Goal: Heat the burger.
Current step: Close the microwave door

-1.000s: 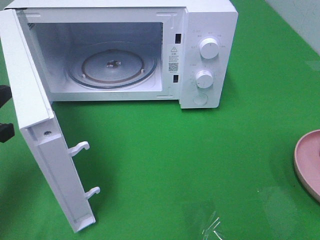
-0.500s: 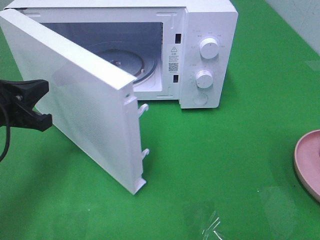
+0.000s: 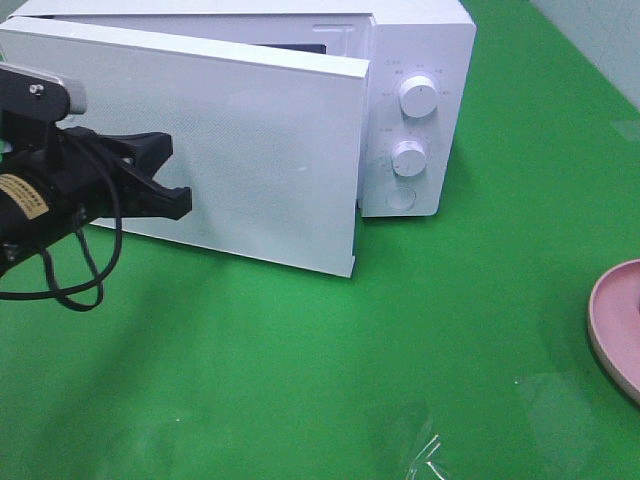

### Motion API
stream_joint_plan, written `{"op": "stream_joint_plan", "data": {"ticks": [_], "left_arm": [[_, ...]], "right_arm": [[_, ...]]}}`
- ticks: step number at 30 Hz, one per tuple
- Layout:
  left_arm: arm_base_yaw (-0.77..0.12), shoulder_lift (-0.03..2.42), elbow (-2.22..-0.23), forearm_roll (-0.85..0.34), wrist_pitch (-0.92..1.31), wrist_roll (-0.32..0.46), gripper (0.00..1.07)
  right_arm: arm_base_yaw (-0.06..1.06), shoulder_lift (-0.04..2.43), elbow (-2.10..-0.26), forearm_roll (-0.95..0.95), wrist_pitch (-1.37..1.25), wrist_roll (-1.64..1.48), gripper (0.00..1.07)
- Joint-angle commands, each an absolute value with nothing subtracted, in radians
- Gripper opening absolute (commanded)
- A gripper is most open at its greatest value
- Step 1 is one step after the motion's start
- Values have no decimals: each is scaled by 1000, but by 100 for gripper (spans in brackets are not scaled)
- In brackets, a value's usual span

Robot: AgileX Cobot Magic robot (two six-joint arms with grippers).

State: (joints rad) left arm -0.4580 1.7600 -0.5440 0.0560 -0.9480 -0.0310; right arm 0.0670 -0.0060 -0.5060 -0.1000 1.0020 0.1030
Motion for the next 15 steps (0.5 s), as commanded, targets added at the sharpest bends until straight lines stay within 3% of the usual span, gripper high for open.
{"op": "stream_joint_plan", "data": {"ticks": [1,7,15], "left_arm": [[-493,1784,-588,24,-956,-26,0],[-563,1863,-723,-67,-900,-12,0],[-606,1949,-895,-100,-846,-11,0]], "right_arm": [[60,-29,-505,-99,1001,94,76],[60,-29,-505,-99,1001,94,76],[60,-29,-505,-99,1001,94,76]]}}
